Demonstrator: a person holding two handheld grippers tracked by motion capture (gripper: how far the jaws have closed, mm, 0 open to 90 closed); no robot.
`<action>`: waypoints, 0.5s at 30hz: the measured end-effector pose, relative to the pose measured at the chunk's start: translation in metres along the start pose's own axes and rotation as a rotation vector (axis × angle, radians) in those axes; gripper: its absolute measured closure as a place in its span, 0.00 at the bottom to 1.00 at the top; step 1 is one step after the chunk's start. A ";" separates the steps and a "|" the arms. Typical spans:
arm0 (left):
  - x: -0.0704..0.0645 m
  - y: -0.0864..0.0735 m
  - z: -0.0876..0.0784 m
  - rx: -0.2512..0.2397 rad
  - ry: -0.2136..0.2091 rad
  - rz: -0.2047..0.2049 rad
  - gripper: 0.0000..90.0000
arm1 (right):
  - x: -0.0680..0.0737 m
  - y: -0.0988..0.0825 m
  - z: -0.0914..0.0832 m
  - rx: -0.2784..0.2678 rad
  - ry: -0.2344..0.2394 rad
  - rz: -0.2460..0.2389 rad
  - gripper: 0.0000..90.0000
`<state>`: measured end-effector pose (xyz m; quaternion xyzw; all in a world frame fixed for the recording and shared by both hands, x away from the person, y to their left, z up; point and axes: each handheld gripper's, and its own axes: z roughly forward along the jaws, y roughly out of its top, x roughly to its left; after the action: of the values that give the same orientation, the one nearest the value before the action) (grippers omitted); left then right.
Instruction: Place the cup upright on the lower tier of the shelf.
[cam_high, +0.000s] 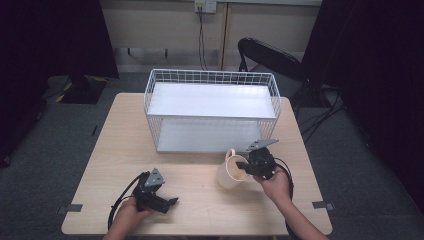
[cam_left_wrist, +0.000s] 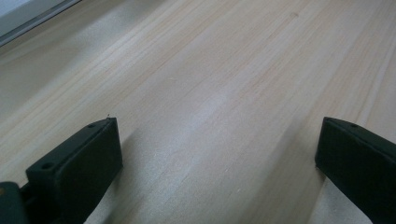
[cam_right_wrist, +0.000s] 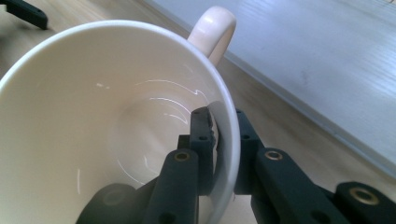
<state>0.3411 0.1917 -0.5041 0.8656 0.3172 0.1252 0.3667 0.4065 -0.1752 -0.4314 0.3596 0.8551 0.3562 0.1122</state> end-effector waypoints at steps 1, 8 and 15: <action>0.000 0.000 0.000 0.000 0.000 0.000 0.00 | -0.001 0.001 0.001 0.002 -0.011 0.000 0.93; 0.000 0.000 0.000 0.000 0.000 -0.001 0.00 | -0.003 0.009 0.005 -0.004 -0.038 0.008 0.93; 0.000 0.000 0.000 0.000 0.000 0.001 0.00 | 0.000 0.021 0.008 -0.010 -0.057 0.013 0.93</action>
<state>0.3411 0.1917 -0.5041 0.8657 0.3169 0.1251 0.3667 0.4210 -0.1603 -0.4232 0.3747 0.8473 0.3510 0.1359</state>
